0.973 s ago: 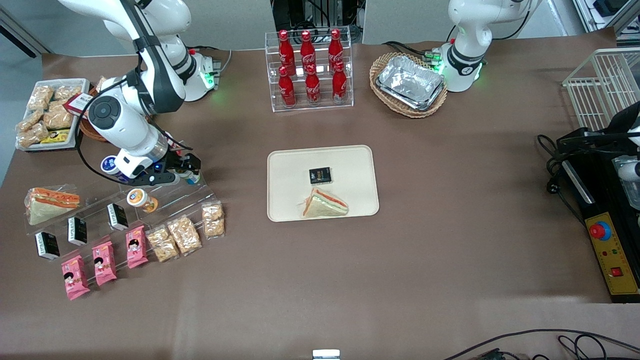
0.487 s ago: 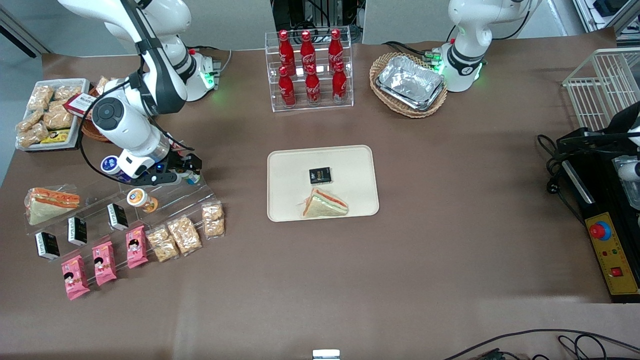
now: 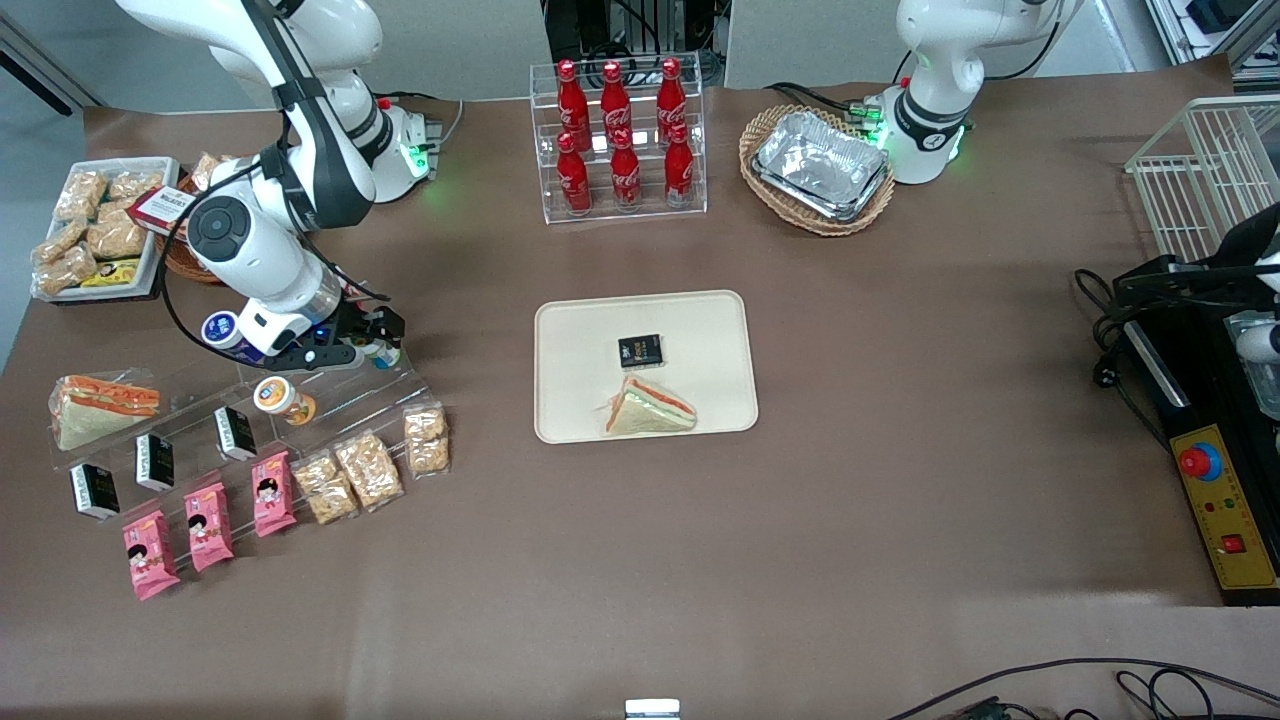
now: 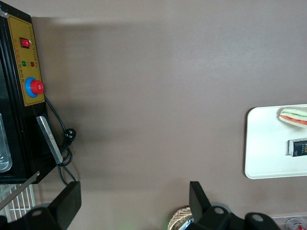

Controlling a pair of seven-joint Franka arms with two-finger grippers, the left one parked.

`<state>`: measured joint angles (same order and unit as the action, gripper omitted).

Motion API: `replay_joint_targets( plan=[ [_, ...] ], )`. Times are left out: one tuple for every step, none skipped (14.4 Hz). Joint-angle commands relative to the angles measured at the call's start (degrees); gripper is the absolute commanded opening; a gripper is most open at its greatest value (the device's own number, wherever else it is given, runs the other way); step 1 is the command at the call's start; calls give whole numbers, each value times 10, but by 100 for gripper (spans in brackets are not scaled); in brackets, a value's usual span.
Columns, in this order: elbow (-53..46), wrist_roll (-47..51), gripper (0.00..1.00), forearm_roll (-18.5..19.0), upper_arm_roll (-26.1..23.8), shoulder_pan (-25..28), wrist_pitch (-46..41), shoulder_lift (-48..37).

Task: Place green gum on tray
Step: 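Close the right gripper around the green gum bottle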

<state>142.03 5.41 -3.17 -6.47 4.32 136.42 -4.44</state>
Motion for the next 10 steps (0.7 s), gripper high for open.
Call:
replay_joint_targets(
  plan=[
    [6,2,96,-5,1,3,11,1],
    [8,2,95,-5,2,3,11,2],
    [9,2,94,-5,1,3,11,3],
    [9,2,94,-5,1,3,11,3],
    [9,1,89,-5,2,3,11,4],
    [9,1,88,-5,1,3,11,4],
    [10,1,86,-5,2,3,11,4],
    [10,0,83,-5,1,3,11,4],
    [10,-1,76,-5,1,3,11,4],
    [10,-2,70,-5,2,3,11,4]
  ],
)
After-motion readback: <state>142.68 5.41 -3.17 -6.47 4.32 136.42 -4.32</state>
